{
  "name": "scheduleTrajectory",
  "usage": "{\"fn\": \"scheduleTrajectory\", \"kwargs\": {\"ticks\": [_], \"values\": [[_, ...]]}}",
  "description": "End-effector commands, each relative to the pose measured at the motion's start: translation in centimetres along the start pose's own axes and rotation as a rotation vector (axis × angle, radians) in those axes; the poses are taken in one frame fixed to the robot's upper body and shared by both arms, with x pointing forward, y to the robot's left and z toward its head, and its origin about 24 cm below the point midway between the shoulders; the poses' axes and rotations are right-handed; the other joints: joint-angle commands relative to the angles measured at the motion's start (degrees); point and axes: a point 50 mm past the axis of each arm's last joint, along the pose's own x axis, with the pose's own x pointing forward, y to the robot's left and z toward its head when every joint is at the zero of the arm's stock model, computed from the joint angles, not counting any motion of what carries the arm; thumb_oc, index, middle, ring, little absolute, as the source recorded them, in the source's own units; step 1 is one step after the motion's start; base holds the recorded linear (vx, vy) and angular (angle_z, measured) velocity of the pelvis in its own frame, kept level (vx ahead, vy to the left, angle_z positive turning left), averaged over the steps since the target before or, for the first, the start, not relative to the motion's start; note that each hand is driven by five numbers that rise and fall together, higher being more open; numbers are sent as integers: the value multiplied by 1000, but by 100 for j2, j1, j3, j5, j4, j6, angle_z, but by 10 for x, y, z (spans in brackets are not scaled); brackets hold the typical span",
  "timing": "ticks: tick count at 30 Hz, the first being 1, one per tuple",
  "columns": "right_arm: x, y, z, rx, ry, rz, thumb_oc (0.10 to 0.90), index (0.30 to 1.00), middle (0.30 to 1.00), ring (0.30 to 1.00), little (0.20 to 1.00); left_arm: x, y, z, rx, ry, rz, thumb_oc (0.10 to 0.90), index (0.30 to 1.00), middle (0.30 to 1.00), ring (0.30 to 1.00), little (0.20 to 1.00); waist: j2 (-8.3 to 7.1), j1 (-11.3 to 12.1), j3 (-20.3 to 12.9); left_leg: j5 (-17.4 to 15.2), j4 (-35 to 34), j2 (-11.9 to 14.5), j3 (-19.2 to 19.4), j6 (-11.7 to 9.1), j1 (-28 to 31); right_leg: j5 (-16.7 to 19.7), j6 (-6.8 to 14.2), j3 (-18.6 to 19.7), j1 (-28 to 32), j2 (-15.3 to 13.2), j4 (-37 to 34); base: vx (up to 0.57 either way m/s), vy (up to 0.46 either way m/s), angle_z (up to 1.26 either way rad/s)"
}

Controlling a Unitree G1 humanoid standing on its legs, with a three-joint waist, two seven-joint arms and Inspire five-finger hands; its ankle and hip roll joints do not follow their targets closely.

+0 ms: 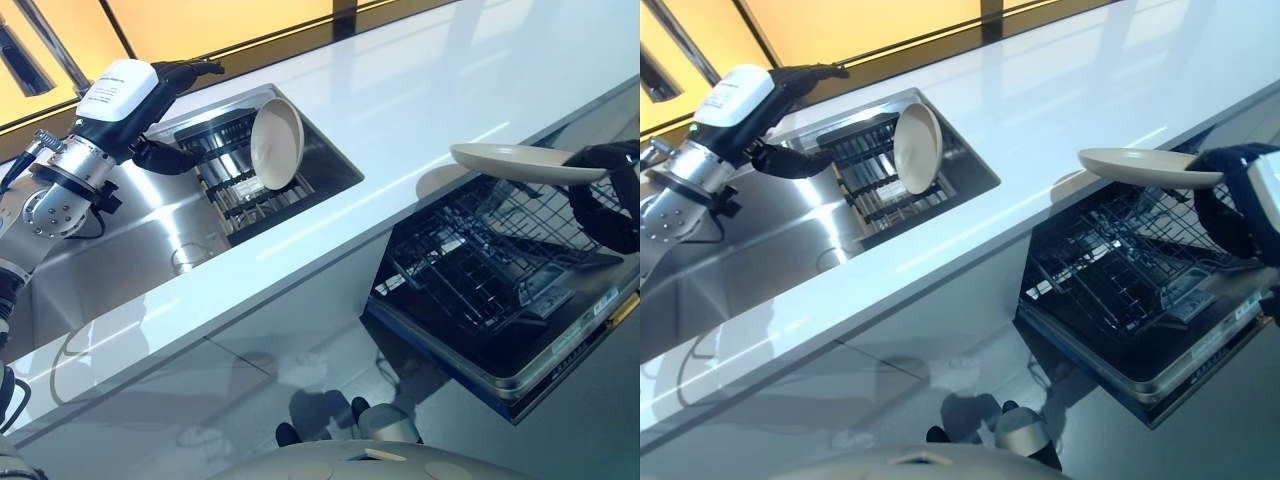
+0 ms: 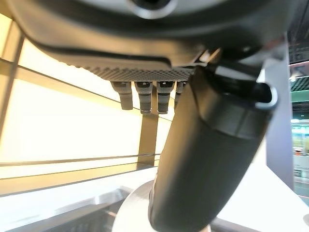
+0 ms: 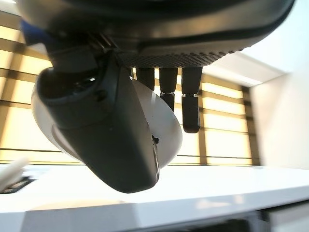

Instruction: Pick up plates and place into dishwasher.

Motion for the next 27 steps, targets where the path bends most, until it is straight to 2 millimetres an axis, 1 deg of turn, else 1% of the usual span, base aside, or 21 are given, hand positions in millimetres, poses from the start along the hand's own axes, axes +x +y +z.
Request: {"fn": "scheduleTrajectory", "kwargs": {"ticks": [1, 6, 8, 9, 11, 12, 13, 14, 15, 17, 19, 20, 22, 23, 27], "values": [[18, -59, -15, -4, 25, -335, 100, 300, 300, 300, 200, 8, 54, -14, -8, 74, 283, 800, 900, 900, 900, 900, 86, -8, -543, -588, 66, -228, -24, 152, 245, 157, 407, -273, -417, 513, 267, 20, 18, -17], [5, -55, -17, 20, 53, -321, 100, 300, 300, 300, 200, 13, 56, -11, -14, 64, 283, 800, 900, 900, 900, 900, 104, -103, -528, -578, 69, -217, 75, 146, 239, 179, 431, -247, -455, 511, 286, 11, 6, -8], [-1, -49, -18, 45, 64, -298, 100, 300, 300, 300, 200, 15, 57, -9, -15, 52, 277, 800, 900, 900, 900, 900, 112, -128, -515, -573, 75, -217, 108, 149, 231, 187, 434, -246, -467, 505, 294, 0, 1, -7], [-2, -42, -16, 63, 63, -256, 100, 300, 300, 300, 200, 17, 58, -8, -21, 47, 278, 800, 900, 900, 900, 900, 127, -135, -512, -567, 74, -221, 123, 147, 218, 202, 443, -252, -478, 497, 287, 2, 1, -13], [-3, -37, -16, 84, 66, -220, 100, 300, 300, 300, 200, 19, 60, -7, -29, 42, 282, 800, 900, 900, 900, 900, 129, -137, -509, -562, 81, -221, 133, 146, 213, 203, 447, -259, -487, 492, 295, 5, 1, -12], [-5, -29, -15, 123, 75, -174, 100, 300, 300, 300, 200, 22, 60, -4, -33, 27, 278, 800, 900, 900, 900, 900, 135, -130, -505, -559, 96, -219, 153, 144, 203, 210, 451, -274, -496, 484, 300, 5, 1, -8], [-5, -27, -15, 127, 78, -157, 100, 300, 300, 300, 200, 23, 60, -3, -34, 20, 275, 800, 900, 900, 900, 900, 135, -128, -503, -559, 102, -219, 157, 144, 199, 212, 451, -277, -499, 482, 301, 4, 1, -6], [-6, -20, -14, 125, 82, -117, 100, 300, 300, 300, 200, 25, 60, -1, -34, 8, 272, 800, 900, 900, 900, 900, 134, -121, -498, -558, 112, -218, 160, 144, 191, 212, 450, -282, -502, 478, 306, 0, 0, 0], [-6, -11, -12, 145, 95, -39, 100, 300, 300, 300, 200, 28, 61, 3, -38, -14, 271, 800, 900, 900, 900, 900, 139, -111, -494, -550, 115, -217, 159, 143, 184, 222, 447, -297, -501, 470, 303, 0, 0, 0], [-6, -6, -11, 164, 102, -9, 100, 300, 300, 300, 200, 30, 61, 5, -45, -23, 273, 800, 900, 900, 900, 900, 140, -101, -492, -543, 114, -219, 152, 141, 184, 229, 445, -304, -499, 467, 301, 0, 0, 0], [-3, 5, -9, 214, 118, 53, 100, 300, 300, 300, 200, 36, 61, 11, -55, -43, 273, 800, 900, 900, 900, 900, 143, -68, -495, -539, 119, -221, 141, 138, 182, 233, 441, -323, -491, 458, 291, 0, 0, 0], [3, 14, -5, 244, 127, 93, 100, 300, 300, 300, 200, 40, 58, 15, -60, -59, 268, 800, 900, 900, 900, 900, 141, -26, -496, -534, 120, -223, 123, 136, 181, 240, 433, -325, -483, 454, 283, 0, 0, 0], [8, 19, -3, 281, 140, 118, 100, 300, 300, 300, 200, 44, 57, 19, -63, -72, 265, 800, 900, 900, 900, 900, 144, 3, -497, -530, 107, -221, 115, 131, 189, 244, 432, -339, -480, 449, 276, 10, -8, -3], [12, 27, 1, 315, 155, 148, 100, 300, 300, 300, 200, 47, 55, 22, -72, -87, 264, 800, 900, 900, 900, 900, 147, 51, -501, -529, 115, -221, 104, 133, 188, 246, 426, -352, -475, 440, 276, 0, 0, 0], [20, 44, 5, 378, 211, 257, 100, 300, 300, 300, 200, 53, 53, 30, -59, -125, 250, 800, 900, 900, 900, 900, 143, 135, -492, -527, 121, -217, 81, 127, 179, 244, 421, -387, -464, 423, 270, 2, -11, 2]]}}
